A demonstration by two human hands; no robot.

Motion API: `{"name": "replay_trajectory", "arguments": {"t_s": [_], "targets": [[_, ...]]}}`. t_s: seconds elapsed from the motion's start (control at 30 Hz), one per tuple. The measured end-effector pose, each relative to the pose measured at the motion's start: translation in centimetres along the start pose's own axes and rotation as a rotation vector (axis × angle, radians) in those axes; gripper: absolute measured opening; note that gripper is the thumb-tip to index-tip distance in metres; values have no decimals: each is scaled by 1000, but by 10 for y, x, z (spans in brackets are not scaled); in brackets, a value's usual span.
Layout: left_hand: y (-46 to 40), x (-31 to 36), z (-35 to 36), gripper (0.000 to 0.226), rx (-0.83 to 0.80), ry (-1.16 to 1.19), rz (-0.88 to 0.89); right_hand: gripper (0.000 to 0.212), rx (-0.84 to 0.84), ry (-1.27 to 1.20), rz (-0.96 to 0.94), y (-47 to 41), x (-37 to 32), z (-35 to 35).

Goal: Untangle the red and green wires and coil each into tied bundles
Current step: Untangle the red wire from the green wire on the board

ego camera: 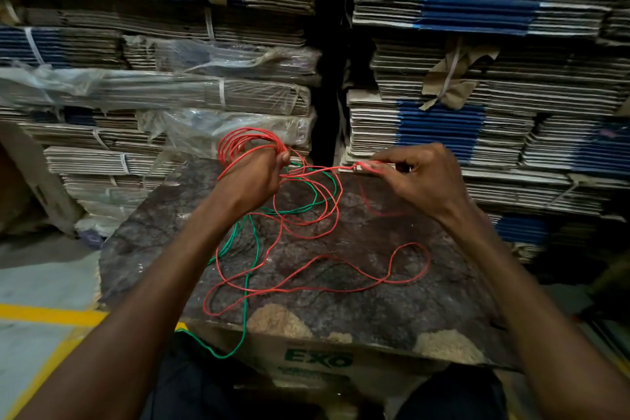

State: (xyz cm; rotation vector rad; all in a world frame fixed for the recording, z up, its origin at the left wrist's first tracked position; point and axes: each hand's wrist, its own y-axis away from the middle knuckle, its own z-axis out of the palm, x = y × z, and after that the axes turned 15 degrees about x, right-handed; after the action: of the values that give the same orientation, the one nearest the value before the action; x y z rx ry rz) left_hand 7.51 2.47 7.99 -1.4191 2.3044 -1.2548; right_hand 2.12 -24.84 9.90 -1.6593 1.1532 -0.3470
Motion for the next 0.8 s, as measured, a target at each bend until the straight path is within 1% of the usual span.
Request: {"name": "replay_trajectory", "arguments": {"t_s": [0.07, 0.13, 0.2, 0.23, 0.33, 0.4, 0.5, 0.57, 0.63, 0.7, 0.8], "targets": [[2, 0, 3, 35, -23, -10, 12, 28, 90, 64, -2, -3, -4, -3], [5, -3, 5, 39, -58, 13, 10, 24, 153, 69, 12, -7, -7, -2], [7, -2, 5, 41, -119, 68, -20, 27, 187, 77, 30, -12, -9, 0], [9, 1, 4, 40, -167, 140, -54, 30, 197, 79, 37, -15, -10, 0], [16, 18, -7, 32, -372, 529, -268, 37, 200, 32, 78, -23, -6, 5], [21, 26, -14, 34, -471, 758, -346, 40, 183, -25, 130, -29, -1, 9], [28, 30, -25, 31, -554, 1077, -420, 41, 76, -100, 190, -31, 8, 17], [34, 29, -30, 29, -612, 1289, -449, 34, -26, -196, 220, -30, 13, 21], [38, 27, -35, 28, -618, 1484, -491, 19, -104, -333, 264, -27, 18, 21], [41, 22, -37, 25, -564, 1649, -553, 9, -143, -461, 338, -23, 20, 19], [42, 15, -34, 23, -500, 1847, -606, 10, -189, -558, 437, -19, 23, 20]]}}
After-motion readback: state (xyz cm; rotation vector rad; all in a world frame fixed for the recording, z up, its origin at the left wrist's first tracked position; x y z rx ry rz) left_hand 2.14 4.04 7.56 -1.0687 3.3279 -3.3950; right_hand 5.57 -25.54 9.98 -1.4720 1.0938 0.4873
